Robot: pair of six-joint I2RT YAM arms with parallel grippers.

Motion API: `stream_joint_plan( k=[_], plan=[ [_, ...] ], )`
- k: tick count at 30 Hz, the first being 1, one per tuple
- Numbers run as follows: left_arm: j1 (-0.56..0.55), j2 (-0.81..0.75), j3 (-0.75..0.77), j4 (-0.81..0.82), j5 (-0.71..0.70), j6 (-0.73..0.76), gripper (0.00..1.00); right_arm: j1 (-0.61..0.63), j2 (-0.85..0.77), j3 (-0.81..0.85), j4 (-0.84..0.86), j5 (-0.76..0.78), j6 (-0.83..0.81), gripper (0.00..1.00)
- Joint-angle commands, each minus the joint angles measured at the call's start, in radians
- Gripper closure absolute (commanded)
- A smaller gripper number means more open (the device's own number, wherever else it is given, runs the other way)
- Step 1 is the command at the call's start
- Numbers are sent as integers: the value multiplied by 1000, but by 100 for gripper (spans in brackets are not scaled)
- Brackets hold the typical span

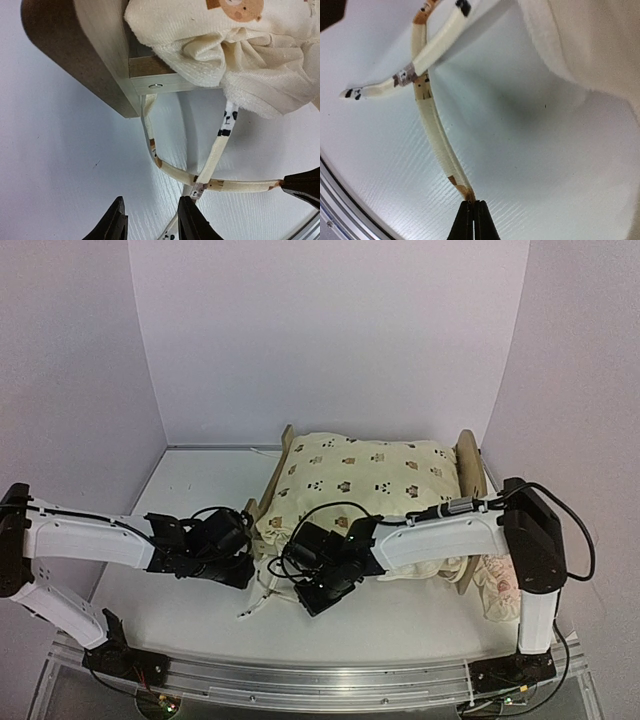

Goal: Set up the pet bed

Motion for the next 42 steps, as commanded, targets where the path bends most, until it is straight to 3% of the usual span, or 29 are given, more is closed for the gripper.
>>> stream_joint_plan(
  k=[1, 12, 24, 34, 42],
  plan=[
    [45, -42, -39, 129, 49, 31, 65, 6, -57, 79, -41, 45, -25, 100],
    [87, 103, -20, 262, 101, 72, 69, 5, -51, 159, -65, 120, -44, 100],
    [89, 243, 32, 246, 52, 49, 74, 4, -64, 157, -64, 130, -53, 100],
    [78, 65, -89, 261, -31, -56, 65, 5, -62, 156, -63, 157, -48, 100],
    [57, 110, -110, 338, -20, -92, 67, 6, -37, 175, -63, 158, -32, 100]
  ],
)
